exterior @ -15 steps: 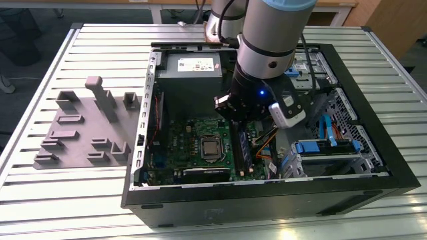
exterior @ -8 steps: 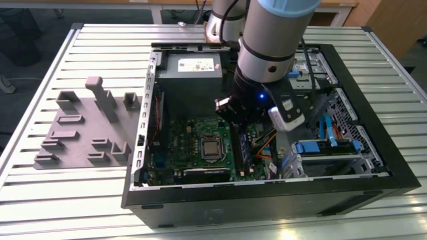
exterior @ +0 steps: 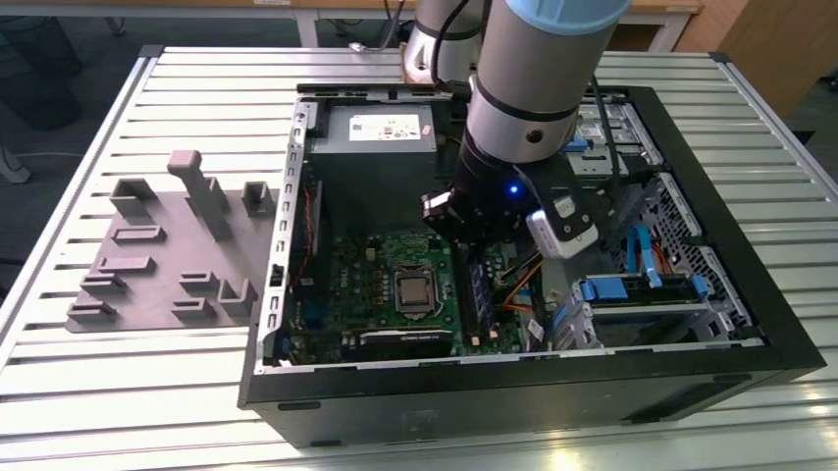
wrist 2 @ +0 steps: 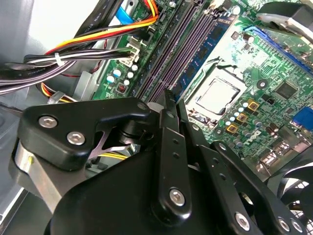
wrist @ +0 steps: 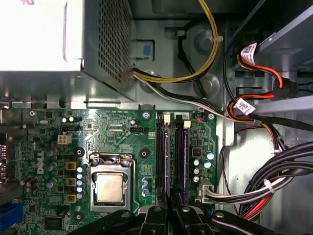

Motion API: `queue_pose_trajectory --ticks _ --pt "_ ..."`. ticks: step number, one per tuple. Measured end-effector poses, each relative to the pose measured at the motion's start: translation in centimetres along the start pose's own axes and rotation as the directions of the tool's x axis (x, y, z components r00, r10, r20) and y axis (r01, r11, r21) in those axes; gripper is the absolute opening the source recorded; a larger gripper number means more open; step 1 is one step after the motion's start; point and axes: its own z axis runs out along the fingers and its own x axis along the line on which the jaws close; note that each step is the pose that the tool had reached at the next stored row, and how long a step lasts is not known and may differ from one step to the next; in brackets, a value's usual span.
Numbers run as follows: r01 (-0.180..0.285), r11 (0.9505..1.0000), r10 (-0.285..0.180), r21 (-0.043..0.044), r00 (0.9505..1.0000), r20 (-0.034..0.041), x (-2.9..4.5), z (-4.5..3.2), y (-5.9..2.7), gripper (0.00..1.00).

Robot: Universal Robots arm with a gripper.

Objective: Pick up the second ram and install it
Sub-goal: 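Insert the second ram into the second slot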

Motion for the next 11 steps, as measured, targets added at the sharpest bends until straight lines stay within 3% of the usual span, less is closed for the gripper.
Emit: queue_pose_trajectory --ticks 8,11 --pt "-0.006 1.0000 0.006 -0.0002 1.0000 0.0001 -0.02 0.45 -0.23 0.14" --pt "-0.031 0.9995 0.031 -0.0011 0.9995 0.0004 -0.03 0.86 -0.24 0.14"
